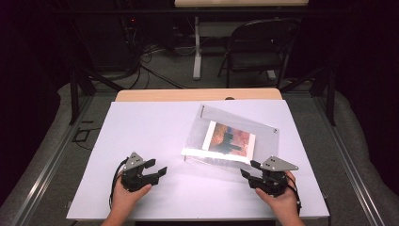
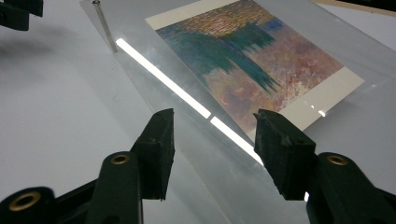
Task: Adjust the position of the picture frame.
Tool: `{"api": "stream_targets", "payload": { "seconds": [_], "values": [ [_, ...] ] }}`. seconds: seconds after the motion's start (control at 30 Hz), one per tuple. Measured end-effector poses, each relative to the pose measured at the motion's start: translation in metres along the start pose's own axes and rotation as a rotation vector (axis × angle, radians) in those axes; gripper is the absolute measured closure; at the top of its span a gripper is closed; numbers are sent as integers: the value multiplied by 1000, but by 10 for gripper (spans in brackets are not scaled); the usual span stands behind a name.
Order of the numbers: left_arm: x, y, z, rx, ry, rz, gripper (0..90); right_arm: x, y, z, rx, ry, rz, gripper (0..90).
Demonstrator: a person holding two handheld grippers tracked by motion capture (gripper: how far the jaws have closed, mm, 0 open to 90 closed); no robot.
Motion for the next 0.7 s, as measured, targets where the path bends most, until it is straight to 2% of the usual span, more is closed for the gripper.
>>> {"api": "stream_targets", "payload": {
  "seconds": [0.13, 0.4, 0.53, 0.7],
  "values": [
    [1, -2, 0, 0, -2, 19, 418, 1, 5, -1, 13, -6, -7, 484],
    [1, -3, -1, 7, -3, 15, 446, 0, 11, -3, 10, -12, -23, 469],
    [0, -4, 0, 29, 7, 24, 476, 1, 12, -1, -8, 3, -32, 535],
    [-16, -3, -6, 27, 9, 35, 480, 2, 13, 0, -19, 11, -46, 588]
  ]
}}
Point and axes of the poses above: each handheld gripper's, and its own axes: x roughly backward along the jaws, z roughly out of its underside, y roughly to its left, the point moved 10 cm from there along -x, roughly forward along the jaws, and after that the axes turned 9 degrees about z, right-handed, at the moved point
